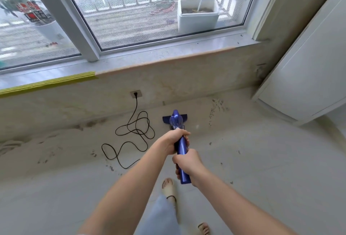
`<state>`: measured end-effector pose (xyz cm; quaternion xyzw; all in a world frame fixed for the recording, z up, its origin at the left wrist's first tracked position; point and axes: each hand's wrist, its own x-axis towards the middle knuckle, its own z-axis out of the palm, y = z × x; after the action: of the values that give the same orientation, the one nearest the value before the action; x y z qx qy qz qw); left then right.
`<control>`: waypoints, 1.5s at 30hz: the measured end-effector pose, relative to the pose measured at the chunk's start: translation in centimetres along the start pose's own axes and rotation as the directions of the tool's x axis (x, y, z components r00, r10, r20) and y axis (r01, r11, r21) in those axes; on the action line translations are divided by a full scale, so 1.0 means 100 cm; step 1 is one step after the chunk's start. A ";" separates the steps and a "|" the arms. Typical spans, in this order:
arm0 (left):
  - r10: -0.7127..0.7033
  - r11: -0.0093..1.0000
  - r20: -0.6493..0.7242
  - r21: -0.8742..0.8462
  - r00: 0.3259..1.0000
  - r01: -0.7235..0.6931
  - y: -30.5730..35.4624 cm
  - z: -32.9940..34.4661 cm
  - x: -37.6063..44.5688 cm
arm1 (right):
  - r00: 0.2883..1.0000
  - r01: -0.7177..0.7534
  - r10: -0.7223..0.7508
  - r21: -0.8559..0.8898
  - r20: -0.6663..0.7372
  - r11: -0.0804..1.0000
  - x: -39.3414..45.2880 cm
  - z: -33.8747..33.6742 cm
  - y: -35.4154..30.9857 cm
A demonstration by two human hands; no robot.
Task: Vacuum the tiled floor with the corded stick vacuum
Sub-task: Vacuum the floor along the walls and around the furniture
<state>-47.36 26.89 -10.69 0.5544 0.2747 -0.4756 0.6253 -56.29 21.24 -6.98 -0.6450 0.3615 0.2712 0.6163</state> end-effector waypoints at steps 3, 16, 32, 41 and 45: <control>0.005 1.000 -0.022 0.020 1.000 -0.004 0.023 0.002 0.024 | 1.000 -0.002 0.003 -0.047 0.014 0.999 0.028 -0.011 -0.015; -0.082 0.997 0.061 0.018 0.995 0.081 0.134 0.059 0.089 | 0.995 -0.032 -0.009 -0.391 -0.102 0.920 0.095 -0.087 -0.120; -0.069 0.998 -0.014 0.005 0.998 0.069 0.131 0.063 0.097 | 0.998 -0.039 0.018 -0.414 -0.054 0.909 0.099 -0.086 -0.120; -0.069 0.998 -0.028 -0.003 0.997 0.069 0.118 0.085 0.093 | 0.997 -0.059 0.031 -0.456 -0.069 0.888 0.090 -0.113 -0.111; -0.072 0.997 -0.082 0.037 0.994 0.075 0.118 0.080 0.095 | 0.996 -0.074 0.051 -0.399 -0.069 0.914 0.097 -0.099 -0.104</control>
<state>-34.43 15.69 -11.94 0.5748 0.3103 -0.4809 0.5848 -43.18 9.89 -7.54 -0.7531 0.3363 0.3404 0.4515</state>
